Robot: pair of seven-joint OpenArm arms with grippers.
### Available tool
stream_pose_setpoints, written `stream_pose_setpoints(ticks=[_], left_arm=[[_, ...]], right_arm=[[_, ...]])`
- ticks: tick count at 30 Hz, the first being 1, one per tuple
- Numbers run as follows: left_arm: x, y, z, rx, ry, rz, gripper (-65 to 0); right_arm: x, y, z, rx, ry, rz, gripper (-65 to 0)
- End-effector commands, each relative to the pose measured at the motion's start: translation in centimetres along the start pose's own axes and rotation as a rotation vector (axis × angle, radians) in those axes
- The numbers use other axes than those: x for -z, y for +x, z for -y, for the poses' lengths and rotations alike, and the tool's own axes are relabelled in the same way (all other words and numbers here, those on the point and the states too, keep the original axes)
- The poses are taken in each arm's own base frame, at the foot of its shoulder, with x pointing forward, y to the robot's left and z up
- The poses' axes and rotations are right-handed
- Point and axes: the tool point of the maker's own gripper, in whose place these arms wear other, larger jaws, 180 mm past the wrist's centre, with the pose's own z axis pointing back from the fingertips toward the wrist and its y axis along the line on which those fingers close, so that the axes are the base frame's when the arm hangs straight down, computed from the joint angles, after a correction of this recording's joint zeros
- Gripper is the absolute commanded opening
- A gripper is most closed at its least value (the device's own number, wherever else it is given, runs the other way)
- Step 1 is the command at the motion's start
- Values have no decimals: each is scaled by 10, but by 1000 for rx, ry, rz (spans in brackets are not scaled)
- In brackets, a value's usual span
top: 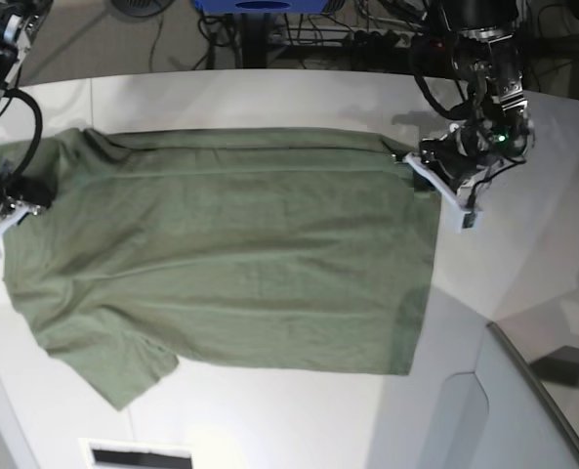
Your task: Layout the t-shirt on the table in an organized manner, then fold the t-shirt properly
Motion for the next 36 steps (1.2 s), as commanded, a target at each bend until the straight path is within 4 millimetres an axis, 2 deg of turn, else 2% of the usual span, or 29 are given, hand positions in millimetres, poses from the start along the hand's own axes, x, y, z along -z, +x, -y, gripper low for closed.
stream_pose_setpoints(ticks=[1, 10, 15, 19, 25, 26, 28, 30, 31, 36], left_arm=[[-2, 14, 3, 14, -7, 39, -650], [-2, 20, 3, 18, -4, 50, -650], [-4, 27, -8, -33, 49, 110, -650], [-3, 28, -8, -33, 49, 111, -650], [-3, 29, -8, -32, 50, 115, -650], [-4, 30, -9, -31, 51, 115, -650], [-4, 31, -10, -34, 54, 119, -650], [-7, 33, -20, -55, 74, 130, -650], [-10, 34, -27, -74, 88, 139, -597], [-21, 45, -54, -129, 145, 183, -293]], right_arm=[[-11, 21, 2, -15, -7, 66, -650], [-12, 32, 7, 44, -23, 142, -650], [-13, 38, 8, 49, -26, 179, -650], [-13, 38, 8, 46, -25, 178, -650], [-14, 37, 21, 27, -107, 168, -638], [-14, 38, 23, 24, -118, 172, -621], [-15, 40, 25, 19, -129, 183, -548], [-16, 46, 25, 18, -130, 215, -488], [-17, 50, 25, 17, -131, 243, -473], [-30, 65, 32, 23, -138, 372, -477]])
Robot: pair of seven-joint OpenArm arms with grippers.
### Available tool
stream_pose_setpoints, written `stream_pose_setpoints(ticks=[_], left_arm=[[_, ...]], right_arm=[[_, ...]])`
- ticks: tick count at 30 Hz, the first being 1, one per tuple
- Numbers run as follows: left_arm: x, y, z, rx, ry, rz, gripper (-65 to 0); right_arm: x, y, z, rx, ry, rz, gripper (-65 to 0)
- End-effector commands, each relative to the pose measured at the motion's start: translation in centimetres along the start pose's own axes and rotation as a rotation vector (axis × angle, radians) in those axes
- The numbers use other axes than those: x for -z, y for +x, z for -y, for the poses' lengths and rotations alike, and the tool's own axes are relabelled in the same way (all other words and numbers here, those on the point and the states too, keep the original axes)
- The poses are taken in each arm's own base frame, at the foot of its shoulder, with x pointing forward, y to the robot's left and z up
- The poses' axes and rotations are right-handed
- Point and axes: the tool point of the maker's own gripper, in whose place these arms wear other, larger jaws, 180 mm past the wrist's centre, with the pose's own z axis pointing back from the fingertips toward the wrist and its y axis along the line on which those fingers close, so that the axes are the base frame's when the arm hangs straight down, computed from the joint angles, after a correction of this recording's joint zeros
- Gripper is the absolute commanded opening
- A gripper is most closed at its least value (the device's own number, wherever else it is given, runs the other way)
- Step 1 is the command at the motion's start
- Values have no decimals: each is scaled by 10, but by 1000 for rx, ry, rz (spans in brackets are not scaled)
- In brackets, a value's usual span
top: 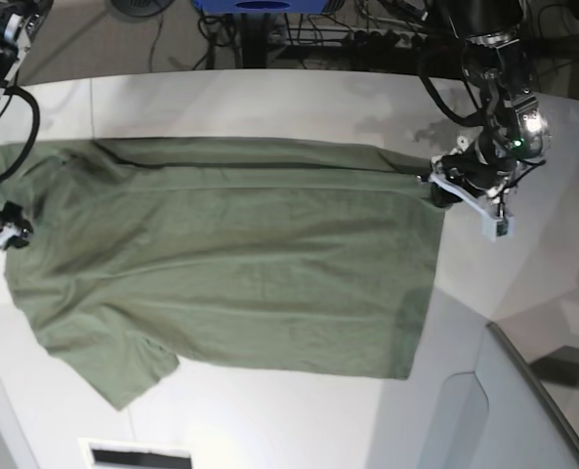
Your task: Layout the t-shirt on the table in an organized manner, then fold the t-shirt properly
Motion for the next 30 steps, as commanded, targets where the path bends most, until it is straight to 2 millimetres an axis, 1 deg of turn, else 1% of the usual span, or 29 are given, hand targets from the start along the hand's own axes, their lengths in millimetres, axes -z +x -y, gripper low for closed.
stream_pose_setpoints(ticks=[1, 3, 5, 6, 7, 9, 12, 15, 16, 18, 20, 22, 24, 26, 27, 28, 29, 30], left_arm=[[-6, 21, -9, -4, 16, 64, -252], [-11, 25, -23, -25, 42, 82, -173], [-19, 28, -38, -40, 74, 97, -123], [-22, 30, -43, -48, 86, 109, -110], [-26, 33, -47, -54, 97, 123, -100], [-38, 31, -61, -78, 129, 143, -94], [-55, 31, -71, -147, 84, 200, -100], [-67, 12, -74, -154, 19, 196, -102], [-69, 0, -73, -131, 7, 163, -104], [-67, -22, -69, -98, -21, 111, -105], [-67, -36, -69, -93, -37, 119, -150], [-67, -47, -71, -102, -45, 133, -230], [-67, -59, -72, -113, -53, 126, -342], [-66, -67, -72, -122, -56, 107, -459], [-66, -72, -73, -127, -55, 98, -536], [-67, -75, -73, -130, -55, 92, -601], [-67, -76, -73, -130, -54, 89, -650], [-67, -78, -73, -131, -54, 86, -650]], right_arm=[[-17, 25, 12, 6, -17, 90, -485], [-34, 34, 20, 44, -20, 163, -509], [-47, 35, 19, 61, -6, 211, -521], [-52, 34, 18, 57, -2, 223, -525], [-56, 29, 15, 51, 6, 225, -527], [-65, 16, 13, 42, 16, 220, -528], [-66, -21, 1, 77, 60, 165, -524], [-66, -55, -5, 100, 75, 74, -522], [-66, -62, -4, 108, 76, 56, -522], [-66, -69, -3, 123, 74, 47, -521], [-62, -77, -1, 148, 79, 21, -521], [-56, -84, -2, 186, 104, 7, -515], [-52, -89, -4, 246, 143, 5, -491], [-49, -95, -3, 291, 161, 3, -488], [-49, -98, -1, 305, 163, 0, -488], [-49, -100, 3, 319, 156, -2, -488], [-51, -102, 9, 335, 140, 0, -485], [-53, -105, 17, 360, 124, 3, -482]])
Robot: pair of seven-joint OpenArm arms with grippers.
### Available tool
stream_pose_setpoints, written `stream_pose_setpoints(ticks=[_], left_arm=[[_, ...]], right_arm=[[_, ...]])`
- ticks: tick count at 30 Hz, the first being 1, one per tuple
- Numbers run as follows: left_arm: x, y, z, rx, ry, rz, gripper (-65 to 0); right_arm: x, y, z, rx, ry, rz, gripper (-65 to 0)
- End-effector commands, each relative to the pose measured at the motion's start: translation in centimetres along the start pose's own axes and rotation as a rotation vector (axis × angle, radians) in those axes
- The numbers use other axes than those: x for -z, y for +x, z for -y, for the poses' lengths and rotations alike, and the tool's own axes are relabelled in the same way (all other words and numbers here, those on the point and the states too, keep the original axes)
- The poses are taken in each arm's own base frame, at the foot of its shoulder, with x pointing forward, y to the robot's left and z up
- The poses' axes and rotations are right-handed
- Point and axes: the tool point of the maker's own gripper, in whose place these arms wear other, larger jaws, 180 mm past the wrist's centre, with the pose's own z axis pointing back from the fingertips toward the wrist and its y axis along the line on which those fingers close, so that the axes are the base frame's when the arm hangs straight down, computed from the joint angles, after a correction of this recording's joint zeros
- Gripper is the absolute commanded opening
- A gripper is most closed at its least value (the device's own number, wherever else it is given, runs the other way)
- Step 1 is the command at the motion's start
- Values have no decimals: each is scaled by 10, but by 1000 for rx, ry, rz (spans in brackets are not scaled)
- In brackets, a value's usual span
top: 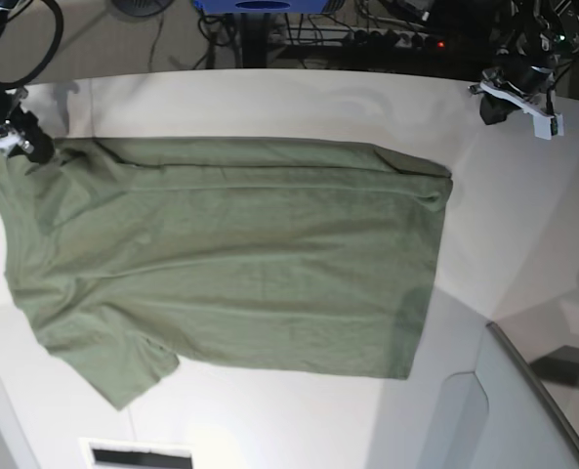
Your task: Layout the t-shirt on the table in an organized manner, then fold the t-shirt properly
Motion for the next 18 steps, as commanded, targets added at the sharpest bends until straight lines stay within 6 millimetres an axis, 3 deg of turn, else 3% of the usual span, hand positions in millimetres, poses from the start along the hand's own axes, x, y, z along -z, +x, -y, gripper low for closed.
stream_pose_setpoints(ticks=[1, 6, 12, 15, 16, 18], left_arm=[[-4, 10, -2, 10, -2, 35, -650], [-3, 4, 1, -8, -7, 28, -650], [-1, 4, 4, -13, -12, 31, -650], [-1, 4, 4, -13, -12, 31, -650], [-1, 4, 4, -13, -11, 30, -625], [-2, 2, 3, -13, -10, 27, -476]], right_arm=[[-10, 15, 9, 6, -13, 44, -483], [-10, 3, 46, 182, -46, 63, -482], [7, -2, 67, 319, -43, 35, -479], [13, 3, 75, 354, -47, 50, -420], [14, 4, 76, 362, -48, 52, -392], [14, 3, 81, 379, -53, 54, -354]])
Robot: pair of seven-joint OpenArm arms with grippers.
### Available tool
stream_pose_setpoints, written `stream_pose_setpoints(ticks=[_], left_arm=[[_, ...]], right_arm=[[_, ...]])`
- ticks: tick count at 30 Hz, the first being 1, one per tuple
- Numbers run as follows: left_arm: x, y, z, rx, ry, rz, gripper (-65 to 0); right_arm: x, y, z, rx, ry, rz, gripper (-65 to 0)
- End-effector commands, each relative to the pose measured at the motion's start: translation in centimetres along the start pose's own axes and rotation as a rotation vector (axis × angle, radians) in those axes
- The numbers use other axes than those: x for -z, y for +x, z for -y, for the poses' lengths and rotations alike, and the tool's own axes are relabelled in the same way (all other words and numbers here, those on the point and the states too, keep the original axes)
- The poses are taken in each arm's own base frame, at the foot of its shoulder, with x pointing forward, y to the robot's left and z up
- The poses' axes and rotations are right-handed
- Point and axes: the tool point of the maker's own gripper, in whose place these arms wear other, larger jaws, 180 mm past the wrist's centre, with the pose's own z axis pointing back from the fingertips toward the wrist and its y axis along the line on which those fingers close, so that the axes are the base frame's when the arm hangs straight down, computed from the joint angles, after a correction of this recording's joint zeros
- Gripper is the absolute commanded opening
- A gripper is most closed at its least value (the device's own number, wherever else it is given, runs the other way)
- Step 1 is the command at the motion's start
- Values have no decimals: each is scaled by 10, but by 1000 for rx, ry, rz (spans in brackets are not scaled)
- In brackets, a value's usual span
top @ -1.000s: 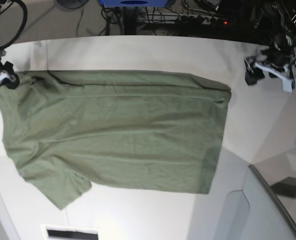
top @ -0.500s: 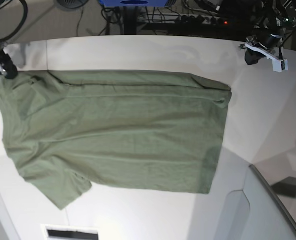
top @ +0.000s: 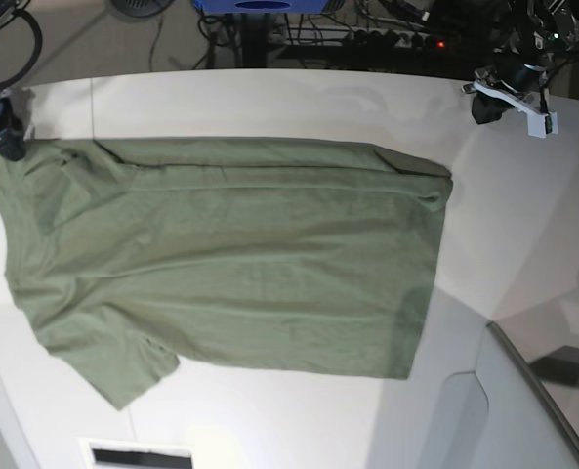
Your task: Layout the t-shirt on the table in an organized manner, then fold the t-shirt properly
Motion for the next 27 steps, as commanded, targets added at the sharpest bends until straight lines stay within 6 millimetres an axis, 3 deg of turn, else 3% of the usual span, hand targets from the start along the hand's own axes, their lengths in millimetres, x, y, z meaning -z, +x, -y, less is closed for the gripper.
stream_pose_setpoints(ticks=[1, 4, 14, 16, 21, 27], left_arm=[[-4, 9, -3, 10, 1, 29, -428], [-4, 9, -3, 12, 1, 29, -341], [-1, 11, 1, 6, -8, 34, -346], [3, 6, 8, 7, -28, 20, -344], [25, -4, 24, -18, -75, -18, -336], [40, -9, 27, -70, -88, -32, -344]], right_arm=[[-4, 4, 13, -4, -69, -9, -348], [1, 2, 14, 13, -65, -7, -345], [10, 6, 16, 57, -60, 42, -356], [13, 7, 12, 56, -51, 41, -399], [14, 6, 11, 56, -50, 36, -650], [20, -7, 8, 24, -55, -29, -650]])
